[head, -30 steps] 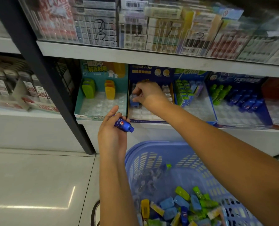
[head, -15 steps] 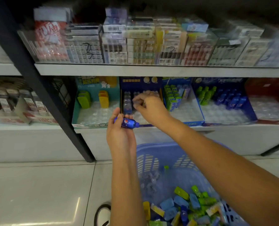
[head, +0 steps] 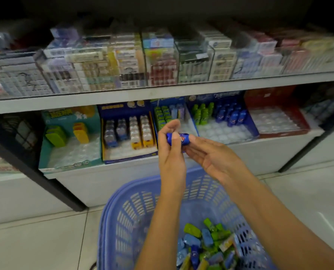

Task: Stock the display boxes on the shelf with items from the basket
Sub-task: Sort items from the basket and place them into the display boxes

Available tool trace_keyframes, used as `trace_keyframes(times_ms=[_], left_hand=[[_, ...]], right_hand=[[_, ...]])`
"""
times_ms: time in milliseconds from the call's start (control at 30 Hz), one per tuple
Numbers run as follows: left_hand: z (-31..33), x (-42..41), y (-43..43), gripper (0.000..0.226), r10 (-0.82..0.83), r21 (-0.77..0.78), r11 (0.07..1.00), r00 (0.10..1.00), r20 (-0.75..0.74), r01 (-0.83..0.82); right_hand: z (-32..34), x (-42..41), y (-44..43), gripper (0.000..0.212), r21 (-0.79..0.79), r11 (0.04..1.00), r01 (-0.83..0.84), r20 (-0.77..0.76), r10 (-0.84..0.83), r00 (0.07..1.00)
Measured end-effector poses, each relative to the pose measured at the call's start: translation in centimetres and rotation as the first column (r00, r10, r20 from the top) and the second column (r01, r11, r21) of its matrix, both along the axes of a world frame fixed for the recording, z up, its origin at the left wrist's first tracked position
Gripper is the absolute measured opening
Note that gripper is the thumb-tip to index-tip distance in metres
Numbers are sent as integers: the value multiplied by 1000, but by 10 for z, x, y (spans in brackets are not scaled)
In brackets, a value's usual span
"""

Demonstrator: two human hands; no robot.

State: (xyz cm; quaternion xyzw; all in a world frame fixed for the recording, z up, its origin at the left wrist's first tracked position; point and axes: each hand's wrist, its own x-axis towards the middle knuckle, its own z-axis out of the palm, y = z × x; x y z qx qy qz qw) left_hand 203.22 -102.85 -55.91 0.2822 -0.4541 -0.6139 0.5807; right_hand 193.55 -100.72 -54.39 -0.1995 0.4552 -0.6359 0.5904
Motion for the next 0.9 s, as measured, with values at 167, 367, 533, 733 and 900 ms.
trace_keyframes(times_ms=[167,367,533,733,900], left_hand=[[-4,-46,-2,40,-137,-16,989,956,258,146],[-31,-77,-15,56,-34,-176,879,426,904,444],[-49,-94,-16,66,178,-169,802,40,983,573],[-58,-95,-21,69,247,-190,777,-12,969,600],[-61,-93,-20,69,266,-207,763,-5,964,612]], right_hand=[[7,-68,6,16,-28,996,80,-143,-83,986],[25,-159,-21,27,-98,987,130,-862,-149,484],[24,-191,-65,30,92,996,-1,-990,92,105],[21,-197,-102,32,288,955,-68,-957,285,-54],[28,-205,-109,29,422,902,-92,-903,409,-134]])
